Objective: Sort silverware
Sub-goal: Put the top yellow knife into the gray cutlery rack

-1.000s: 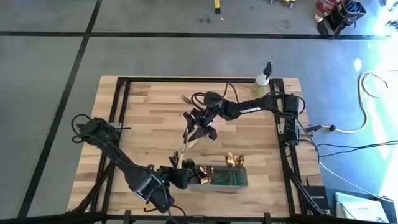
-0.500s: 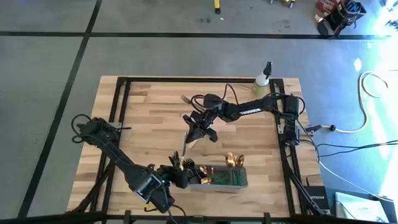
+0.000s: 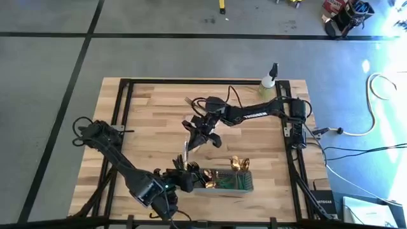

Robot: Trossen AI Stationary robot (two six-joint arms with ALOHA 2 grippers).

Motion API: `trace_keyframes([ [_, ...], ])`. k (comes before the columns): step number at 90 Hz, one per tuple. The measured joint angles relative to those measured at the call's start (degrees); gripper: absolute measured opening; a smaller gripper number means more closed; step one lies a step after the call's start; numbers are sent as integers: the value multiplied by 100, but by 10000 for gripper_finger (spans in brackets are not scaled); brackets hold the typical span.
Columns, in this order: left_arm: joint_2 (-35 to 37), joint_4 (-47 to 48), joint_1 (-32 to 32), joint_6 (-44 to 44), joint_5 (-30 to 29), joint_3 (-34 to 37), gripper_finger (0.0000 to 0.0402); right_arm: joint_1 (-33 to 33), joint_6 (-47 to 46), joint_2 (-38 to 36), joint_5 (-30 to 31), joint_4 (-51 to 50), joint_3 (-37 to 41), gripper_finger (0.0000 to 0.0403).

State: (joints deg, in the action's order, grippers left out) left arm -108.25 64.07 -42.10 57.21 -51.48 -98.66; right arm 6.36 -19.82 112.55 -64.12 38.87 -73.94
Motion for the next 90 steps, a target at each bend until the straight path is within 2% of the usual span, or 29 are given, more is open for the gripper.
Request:
trace_keyframes([
  [23,22,27,-162,-358,-710,-147,80,-314,997,-2,144,-1728,-636,0],
  [31,91,47,-225,-907,-1042,-147,80,-490,1517,-2,511,-2477,-801,0],
  [40,212,42,-296,-1629,-1070,-147,80,-698,1972,-2,750,-3031,-921,0],
  [57,513,30,-381,-2814,-1434,-147,80,-1028,2149,-4,983,-3208,-985,0],
  [79,879,187,-405,-4222,-1541,-152,80,-1211,2328,-4,2189,-3381,-985,2],
  [90,977,333,-407,-4576,-1539,-152,80,-1149,2333,-4,2464,-3627,-1188,26],
])
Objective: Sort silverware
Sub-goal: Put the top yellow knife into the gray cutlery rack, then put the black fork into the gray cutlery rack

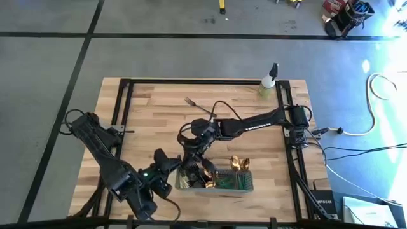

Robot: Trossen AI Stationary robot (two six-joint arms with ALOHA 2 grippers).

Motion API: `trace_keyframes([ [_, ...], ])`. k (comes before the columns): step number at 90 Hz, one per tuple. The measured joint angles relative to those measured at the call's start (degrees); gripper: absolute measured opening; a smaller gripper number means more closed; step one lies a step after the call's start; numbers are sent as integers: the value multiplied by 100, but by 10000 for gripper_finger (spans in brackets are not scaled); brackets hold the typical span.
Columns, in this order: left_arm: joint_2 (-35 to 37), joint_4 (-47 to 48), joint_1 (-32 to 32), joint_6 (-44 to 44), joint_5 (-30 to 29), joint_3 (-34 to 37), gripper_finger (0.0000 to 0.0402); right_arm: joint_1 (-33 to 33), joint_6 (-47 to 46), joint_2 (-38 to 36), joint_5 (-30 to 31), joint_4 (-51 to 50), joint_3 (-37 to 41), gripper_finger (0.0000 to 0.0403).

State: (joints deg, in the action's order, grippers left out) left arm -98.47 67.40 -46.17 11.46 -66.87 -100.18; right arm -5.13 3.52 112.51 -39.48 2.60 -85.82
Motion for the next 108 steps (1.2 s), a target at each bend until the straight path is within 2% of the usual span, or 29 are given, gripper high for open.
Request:
trace_keyframes([
  [17,11,392,130,-517,9,0,80,77,183,-18,-16,-650,-650,110],
  [24,43,641,226,-942,99,29,80,124,629,-58,24,-1265,-1015,145],
  [30,175,901,303,-1368,140,149,80,203,1197,-95,305,-2069,-1328,168],
  [38,567,914,357,-1800,85,431,80,345,1744,-156,828,-3090,-1646,183],
  [46,1078,625,412,-1925,48,856,79,497,1966,-231,1038,-3576,-1726,185],
  [58,1949,-514,668,-1420,307,1884,79,757,2010,-317,1083,-3846,-1545,178],
  [70,2860,-2217,1270,-493,1117,3241,79,1102,1949,-321,1512,-3733,-1098,173],
  [78,3534,-3636,1868,265,1678,4245,79,1338,1752,-331,2278,-3148,-813,172],
  [86,4239,-5022,2682,854,2550,5189,79,1610,1407,-345,3016,-2697,-501,172],
  [98,5029,-6081,4130,997,3863,6333,79,2121,470,-339,3250,-2204,-53,172],
  [108,5226,-6752,5245,710,4914,7050,79,2466,-49,-135,3263,-2176,99,172],
])
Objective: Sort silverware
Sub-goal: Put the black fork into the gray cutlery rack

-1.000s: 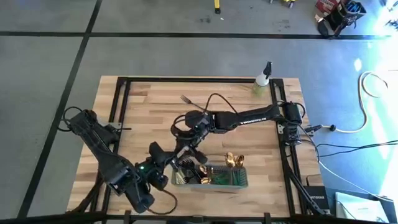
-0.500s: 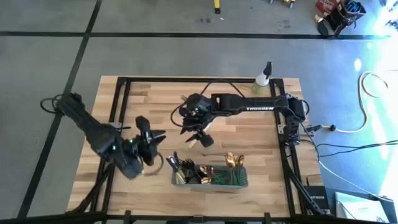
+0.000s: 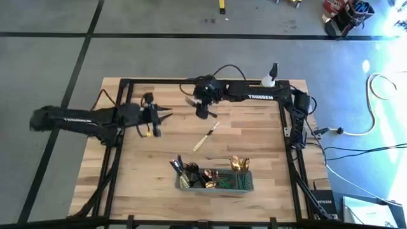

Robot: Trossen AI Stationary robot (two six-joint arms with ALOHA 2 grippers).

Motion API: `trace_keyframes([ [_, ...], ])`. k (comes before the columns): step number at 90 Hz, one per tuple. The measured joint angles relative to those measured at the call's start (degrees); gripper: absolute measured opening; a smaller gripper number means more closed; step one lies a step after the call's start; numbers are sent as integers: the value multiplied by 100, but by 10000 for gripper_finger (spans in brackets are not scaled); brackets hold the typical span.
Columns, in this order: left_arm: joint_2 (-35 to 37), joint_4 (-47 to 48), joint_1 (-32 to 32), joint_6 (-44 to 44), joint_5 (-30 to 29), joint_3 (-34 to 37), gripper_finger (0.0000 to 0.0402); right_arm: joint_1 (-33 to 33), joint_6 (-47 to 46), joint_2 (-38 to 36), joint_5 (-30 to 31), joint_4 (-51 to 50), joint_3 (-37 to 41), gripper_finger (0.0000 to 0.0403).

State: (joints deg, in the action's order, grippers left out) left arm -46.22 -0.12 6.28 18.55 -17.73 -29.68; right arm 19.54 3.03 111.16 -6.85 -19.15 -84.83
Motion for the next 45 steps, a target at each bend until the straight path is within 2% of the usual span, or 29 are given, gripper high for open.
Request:
trace_keyframes([
  [9,-140,-777,868,-427,1265,522,79,137,-166,449,-3,-23,19,172],
  [13,-247,-1093,1169,-599,1648,687,79,188,-242,641,-2,-75,-16,172],
  [25,-748,-1747,1936,-1240,1926,890,79,310,-537,1040,41,-110,-146,172],
  [31,-1154,-1899,2310,-1323,2429,848,79,304,-550,1077,224,-215,-141,169],
  [39,-1962,-1918,2659,-1354,2749,605,79,260,-589,1053,688,-262,-159,162],
  [45,-2657,-1823,2860,-1389,2820,272,79,250,-648,1040,756,-669,-201,156],
])
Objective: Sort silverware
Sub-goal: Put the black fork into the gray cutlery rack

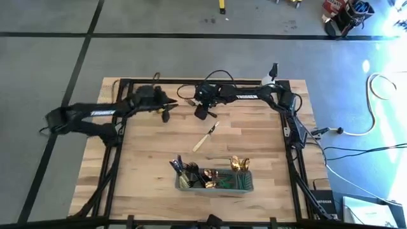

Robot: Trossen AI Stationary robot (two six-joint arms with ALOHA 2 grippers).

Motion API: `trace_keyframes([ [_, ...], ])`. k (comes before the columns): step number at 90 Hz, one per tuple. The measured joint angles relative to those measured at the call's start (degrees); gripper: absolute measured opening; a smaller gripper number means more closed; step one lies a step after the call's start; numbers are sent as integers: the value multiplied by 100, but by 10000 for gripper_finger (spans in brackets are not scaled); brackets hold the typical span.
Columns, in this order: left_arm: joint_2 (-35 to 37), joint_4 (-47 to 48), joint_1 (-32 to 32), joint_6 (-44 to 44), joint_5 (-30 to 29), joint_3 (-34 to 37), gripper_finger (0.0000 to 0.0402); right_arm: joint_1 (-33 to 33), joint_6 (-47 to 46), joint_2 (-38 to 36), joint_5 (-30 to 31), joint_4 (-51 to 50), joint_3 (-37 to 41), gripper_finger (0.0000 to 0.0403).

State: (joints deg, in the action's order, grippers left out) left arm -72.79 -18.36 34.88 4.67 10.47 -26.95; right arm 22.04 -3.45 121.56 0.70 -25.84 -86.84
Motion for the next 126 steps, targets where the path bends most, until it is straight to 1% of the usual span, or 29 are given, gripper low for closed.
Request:
trace_keyframes([
  [5,-565,45,164,12,287,-417,79,2,-68,7,-22,-354,1,150],
  [11,-1205,104,297,104,930,-1048,79,0,-100,1,-27,-561,3,145],
  [15,-1602,361,316,284,1276,-1529,79,-44,-91,-33,-43,-650,3,142],
  [19,-1936,814,297,618,1485,-2015,79,-76,-50,-91,-60,-678,3,140],
  [24,-2296,1611,241,1253,1519,-2602,79,-128,54,-160,-132,-858,3,139],
  [33,-2781,2897,209,2301,1319,-3513,79,-161,206,-398,-227,-1047,88,138],
  [43,-3047,3596,240,2996,1114,-4143,79,-81,327,-812,-176,-773,532,138],
  [54,-3275,3904,192,3465,1112,-4477,79,108,329,-1316,-376,-146,1401,138],
  [66,-3557,4128,45,3818,1000,-4696,79,311,-4,-2183,-611,808,2614,138],
  [73,-3712,4345,-18,4093,948,-4915,79,362,-205,-2740,-571,1086,3216,138],
  [82,-4029,4583,-111,4209,668,-5260,79,348,-436,-3426,-503,1272,3788,138],
  [89,-4300,4810,-181,4236,513,-5574,79,348,-595,-3884,-482,1284,4130,138],
  [99,-4635,5137,-263,4396,93,-5944,79,348,-828,-4419,-492,1269,4493,138],
  [103,-4759,5301,-270,4452,9,-6049,79,348,-871,-4600,-517,1256,4607,138],
  [114,-4920,5481,-308,4652,-164,-6119,79,348,-976,-4980,-531,1237,4874,138],
  [126,-4967,5582,-403,4904,-138,-6134,79,348,-1015,-5198,-528,1231,5048,138],
])
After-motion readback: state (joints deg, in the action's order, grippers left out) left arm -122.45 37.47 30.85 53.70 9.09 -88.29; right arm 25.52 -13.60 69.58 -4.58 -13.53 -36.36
